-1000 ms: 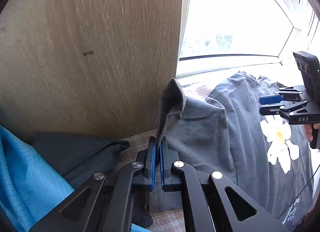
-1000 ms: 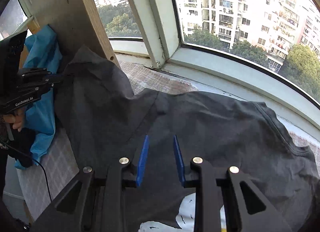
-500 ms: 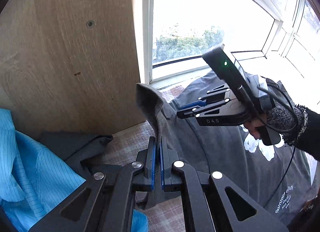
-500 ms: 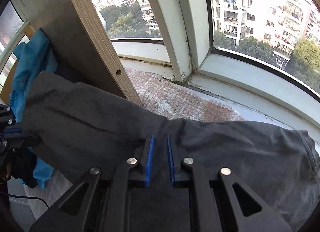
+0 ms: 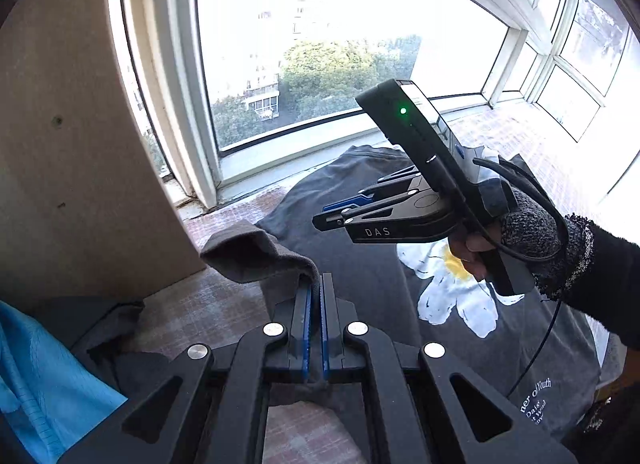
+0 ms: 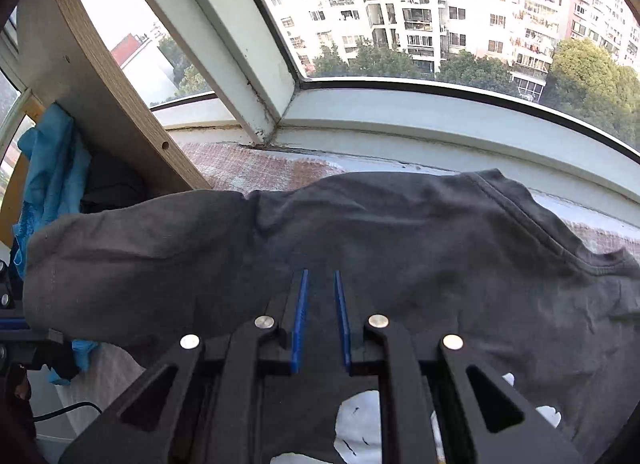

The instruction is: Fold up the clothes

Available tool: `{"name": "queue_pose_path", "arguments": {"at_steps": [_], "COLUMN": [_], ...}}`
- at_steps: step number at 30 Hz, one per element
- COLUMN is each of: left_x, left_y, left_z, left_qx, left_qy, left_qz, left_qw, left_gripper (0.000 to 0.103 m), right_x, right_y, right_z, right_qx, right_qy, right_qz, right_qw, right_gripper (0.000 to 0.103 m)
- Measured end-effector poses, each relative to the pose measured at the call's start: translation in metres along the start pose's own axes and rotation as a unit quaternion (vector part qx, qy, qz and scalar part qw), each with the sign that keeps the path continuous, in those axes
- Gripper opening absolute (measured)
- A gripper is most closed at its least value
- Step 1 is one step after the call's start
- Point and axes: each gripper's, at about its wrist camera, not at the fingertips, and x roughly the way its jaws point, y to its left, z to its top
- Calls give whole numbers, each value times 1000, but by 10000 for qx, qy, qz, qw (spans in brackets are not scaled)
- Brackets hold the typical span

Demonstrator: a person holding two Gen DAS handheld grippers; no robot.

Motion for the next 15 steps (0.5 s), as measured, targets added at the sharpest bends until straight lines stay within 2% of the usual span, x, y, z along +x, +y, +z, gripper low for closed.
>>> {"name": "queue_pose_path", "arguments": {"at_steps": [2,4,6,8,9,11,13,15], "left_x": [13,41,74,99,98,82,51,27], "left_y": [-25,-55,-86,-110,-116,-121,-110,-91], "left_z": [4,5,-2,-16,-25,-43,-62,-79], "left_qx": [39,46,212,351,328,257,224,310], "left_qy": [4,187,450,766,797,692,436,284], "left_qz": [-270,-601,-561,-411,-450,-545,-399,-171], "left_qw": [9996,9980,9972,9956,9953,9958,9980,9990], "left_gripper": [3,7,17,17,17,19,24,34], "right_x": [-7,-11,-23,-27,-28,-30,-24,-15], "right_y": [-22,-43,-61,-64,-63,-55,-41,-29], "right_z": [-6,-9,-14,-18,-19,-23,-28,-32], "right_qx": [192,405,557,569,538,368,62,-272], "right_qy": [23,87,101,59,44,86,269,421], "right_qz": [-121,-237,-280,-168,-84,102,222,-21], "right_qw": [9997,9989,9980,9982,9985,9992,9994,9987], "right_gripper": [14,14,14,16,18,31,38,37]}}
